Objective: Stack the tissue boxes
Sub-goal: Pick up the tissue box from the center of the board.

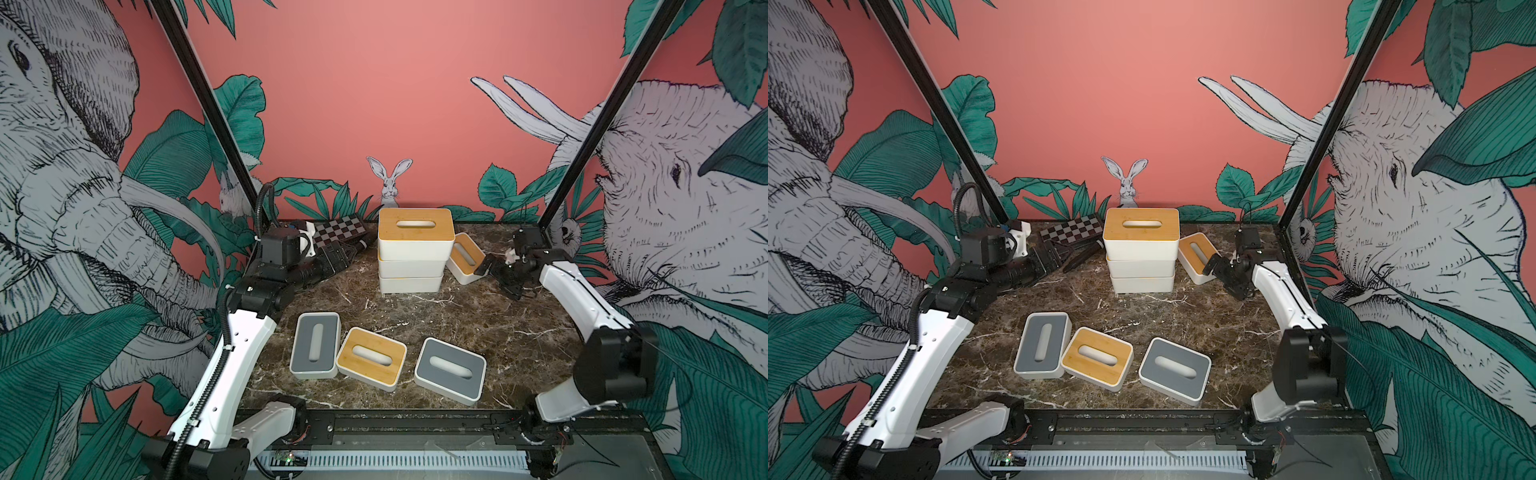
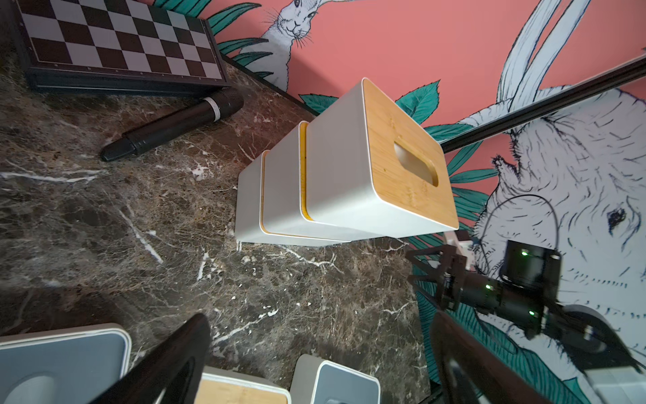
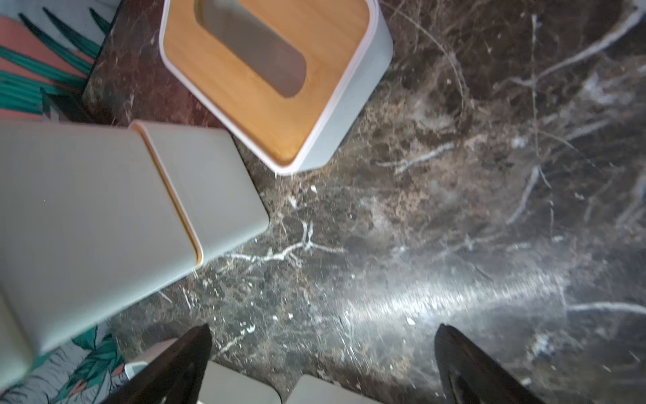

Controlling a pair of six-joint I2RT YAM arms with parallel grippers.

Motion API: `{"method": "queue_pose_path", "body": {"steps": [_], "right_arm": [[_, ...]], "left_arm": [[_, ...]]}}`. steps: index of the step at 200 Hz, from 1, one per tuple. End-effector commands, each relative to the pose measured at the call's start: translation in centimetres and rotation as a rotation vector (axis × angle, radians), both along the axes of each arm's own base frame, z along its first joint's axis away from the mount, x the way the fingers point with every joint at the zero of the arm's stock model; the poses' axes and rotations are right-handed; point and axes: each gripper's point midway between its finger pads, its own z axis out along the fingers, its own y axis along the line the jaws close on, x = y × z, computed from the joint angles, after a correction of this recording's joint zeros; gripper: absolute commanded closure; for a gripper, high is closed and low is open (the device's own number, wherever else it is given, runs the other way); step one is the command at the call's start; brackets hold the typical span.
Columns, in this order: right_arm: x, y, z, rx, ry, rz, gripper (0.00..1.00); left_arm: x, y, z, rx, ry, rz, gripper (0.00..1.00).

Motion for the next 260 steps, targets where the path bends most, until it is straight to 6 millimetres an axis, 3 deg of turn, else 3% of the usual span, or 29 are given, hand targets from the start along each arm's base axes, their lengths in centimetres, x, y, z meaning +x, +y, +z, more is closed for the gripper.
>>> {"method": "queue_pose_path", "body": {"steps": [1,33,48,72,100,137,210,260], "right_arm": [[-5.6,0.8,1.0,0.009,0.041,0.090,0.01],[-14.2,1.9,0.3,-0.012,0.173,0.175,0.01],[-17.0,1.9,0.4,-0.019,0.209,0.205,0.01],[-19.8,2.4,0.3,-0.076,0.225,0.309,0.01],[-22.6,2.3,-2.1,-0.156,0.311,0.398,0.01],[-23.7,2.1,-4.8,-0.238,0.345,0.453,0.01],[-20.8,3.7,-8.6,-0.275,0.317,0.416,0.05],[-21.4,4.2,-10.3,-0.280,0.340,0.439,0.08]], "left_arm": [[-1.8,0.7,-1.9,0.069,0.047,-0.027,0.01],[-1.4,0.1,-3.2,0.038,0.078,-0.042,0.00],[-1.1,-0.2,-3.7,0.019,0.088,-0.040,0.01],[-0.7,-0.6,-4.4,-0.004,0.098,-0.045,0.01],[-0.7,-0.6,-4.6,-0.008,0.101,-0.044,0.01],[-1.1,-0.2,-4.7,0.010,0.096,-0.034,0.00],[-1.1,-0.2,-4.6,-0.019,0.088,-0.015,0.00],[-1.3,-0.1,-4.9,-0.025,0.095,-0.004,0.00]]}}
